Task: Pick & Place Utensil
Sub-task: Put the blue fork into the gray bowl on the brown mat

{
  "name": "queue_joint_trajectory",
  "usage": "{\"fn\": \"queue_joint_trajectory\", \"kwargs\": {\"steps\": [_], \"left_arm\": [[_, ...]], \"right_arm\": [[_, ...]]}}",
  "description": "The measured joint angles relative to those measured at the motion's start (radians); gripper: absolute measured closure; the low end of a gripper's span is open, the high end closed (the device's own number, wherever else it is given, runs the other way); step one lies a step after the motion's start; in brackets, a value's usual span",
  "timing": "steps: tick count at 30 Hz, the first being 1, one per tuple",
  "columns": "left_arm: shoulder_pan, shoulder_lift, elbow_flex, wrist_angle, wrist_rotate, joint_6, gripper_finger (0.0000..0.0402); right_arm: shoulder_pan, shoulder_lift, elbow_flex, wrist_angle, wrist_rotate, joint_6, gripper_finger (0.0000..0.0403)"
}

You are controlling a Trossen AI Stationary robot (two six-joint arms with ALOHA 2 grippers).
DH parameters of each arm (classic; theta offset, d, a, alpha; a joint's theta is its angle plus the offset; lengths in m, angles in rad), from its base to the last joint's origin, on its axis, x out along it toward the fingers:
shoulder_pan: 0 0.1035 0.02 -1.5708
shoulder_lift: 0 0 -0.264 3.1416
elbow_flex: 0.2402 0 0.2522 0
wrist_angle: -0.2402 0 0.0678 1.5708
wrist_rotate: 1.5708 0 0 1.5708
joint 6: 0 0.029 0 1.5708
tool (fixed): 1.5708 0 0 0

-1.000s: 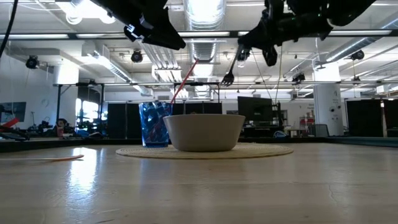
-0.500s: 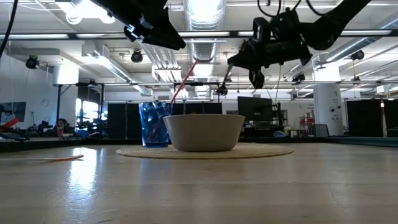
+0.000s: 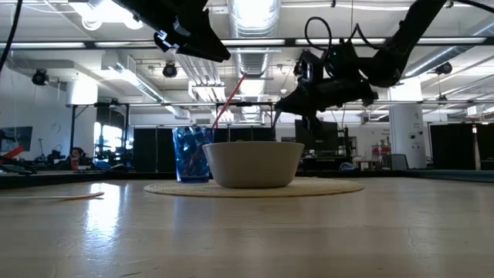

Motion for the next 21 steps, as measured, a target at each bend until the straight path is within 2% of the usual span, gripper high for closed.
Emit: {"fn": "queue_joint_trajectory", "kwargs": {"steps": [10, 21], "left_arm": [[0.000, 0.000, -0.001, 0.000, 0.000, 0.000, 0.0250], [0.000, 0.000, -0.001, 0.000, 0.000, 0.000, 0.0250]], "right_arm": [[0.008, 0.076, 0.000, 0.031, -0.006, 0.013, 0.0394], [0.036, 0.079, 0.000, 0.031, 0.029, -0.029, 0.0394]]}}
